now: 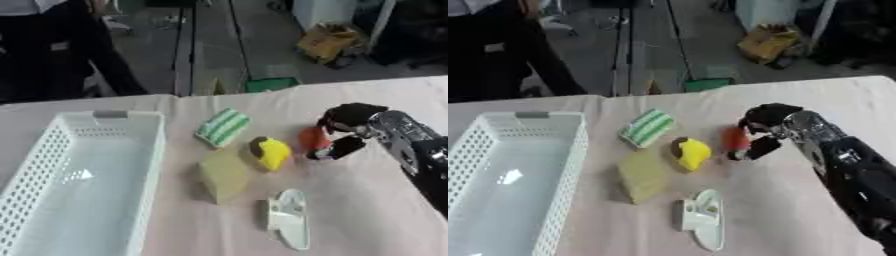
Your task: Pick up objects on the table and place them in the box.
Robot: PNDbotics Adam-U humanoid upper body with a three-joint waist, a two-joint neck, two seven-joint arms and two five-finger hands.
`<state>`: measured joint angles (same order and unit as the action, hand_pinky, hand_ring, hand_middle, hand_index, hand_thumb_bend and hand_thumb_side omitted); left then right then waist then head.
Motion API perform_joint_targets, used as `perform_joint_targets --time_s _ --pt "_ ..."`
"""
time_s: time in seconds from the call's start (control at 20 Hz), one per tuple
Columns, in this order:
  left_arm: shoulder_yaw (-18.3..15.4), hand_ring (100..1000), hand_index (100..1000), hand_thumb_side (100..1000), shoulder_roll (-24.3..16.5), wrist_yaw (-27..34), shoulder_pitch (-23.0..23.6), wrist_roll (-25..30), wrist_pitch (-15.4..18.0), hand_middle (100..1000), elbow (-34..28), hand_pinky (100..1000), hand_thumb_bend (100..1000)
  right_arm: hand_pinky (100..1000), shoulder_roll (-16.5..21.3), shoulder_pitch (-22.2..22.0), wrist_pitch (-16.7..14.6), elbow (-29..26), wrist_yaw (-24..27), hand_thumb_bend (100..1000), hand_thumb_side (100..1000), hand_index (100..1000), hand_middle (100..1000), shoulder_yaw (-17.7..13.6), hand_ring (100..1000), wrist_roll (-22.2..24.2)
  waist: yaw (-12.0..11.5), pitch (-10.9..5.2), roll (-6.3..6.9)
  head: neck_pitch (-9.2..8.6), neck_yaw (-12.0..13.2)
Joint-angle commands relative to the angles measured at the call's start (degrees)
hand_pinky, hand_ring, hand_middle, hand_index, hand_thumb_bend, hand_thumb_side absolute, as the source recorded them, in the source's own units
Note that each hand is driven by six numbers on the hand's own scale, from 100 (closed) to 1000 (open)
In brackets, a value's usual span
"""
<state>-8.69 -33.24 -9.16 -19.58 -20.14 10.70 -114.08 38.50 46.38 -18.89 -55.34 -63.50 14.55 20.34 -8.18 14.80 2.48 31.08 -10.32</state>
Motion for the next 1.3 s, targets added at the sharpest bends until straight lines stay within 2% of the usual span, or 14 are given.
perform_joint_targets --time_s 0.05,0.35,0.4,0.75,0.9,1.15,1.3 --pt "-0.52 968 917 1000 -0.79 0.17 -0.57 -0.01 0.01 891 -0.51 1000 100 817 1.75 0.1 -0.03 -0.92 0.73 584 900 799 579 -0.17 709 -0.35 -0.14 -0.73 -0.12 -0.84 0.14" --pt "-0.56 967 917 1000 -0.7 0.22 -0.79 -0.17 -0.02 892 -0.51 1000 100 816 2.79 -1.05 0.49 -2.5 1.73 544 887 763 546 0.12 705 0.11 -0.32 -0.68 -0.18 -0.74 0.1" --pt "-0.58 967 917 1000 -0.71 0.24 -0.79 -0.21 -0.06 892 -0.51 1000 100 816 2.84 -1.08 0.57 -2.66 1.82 499 892 736 520 0.12 701 0.08 -0.3 -0.73 -0.2 -0.72 0.12" --pt "-0.54 967 917 1000 -0.74 0.5 -1.05 -0.3 -0.13 892 -0.51 1000 100 814 2.93 -1.07 0.95 -3.11 2.27 474 885 698 484 0.17 695 -0.47 -0.12 -0.98 -0.31 -0.85 0.2" --pt "-0.55 967 916 1000 -0.72 0.5 -0.85 -0.24 -0.17 893 -0.51 1000 100 814 2.93 -1.0 1.06 -3.06 2.32 407 897 667 457 0.09 689 -1.1 -0.11 -1.0 -0.32 -0.84 0.19" --pt "-0.49 967 916 1000 -0.69 0.49 -0.86 -0.13 -0.13 893 -0.51 1000 100 814 2.84 -0.84 1.08 -2.84 2.31 384 901 661 452 0.16 688 -1.67 -0.02 -1.06 -0.33 -0.86 0.24" --pt "-0.47 966 916 1000 -0.64 0.48 -0.76 -0.08 -0.2 893 -0.51 1000 100 814 2.85 -0.78 1.04 -2.83 2.3 319 895 630 426 0.22 687 -1.88 0.06 -1.13 -0.39 -0.76 0.27"
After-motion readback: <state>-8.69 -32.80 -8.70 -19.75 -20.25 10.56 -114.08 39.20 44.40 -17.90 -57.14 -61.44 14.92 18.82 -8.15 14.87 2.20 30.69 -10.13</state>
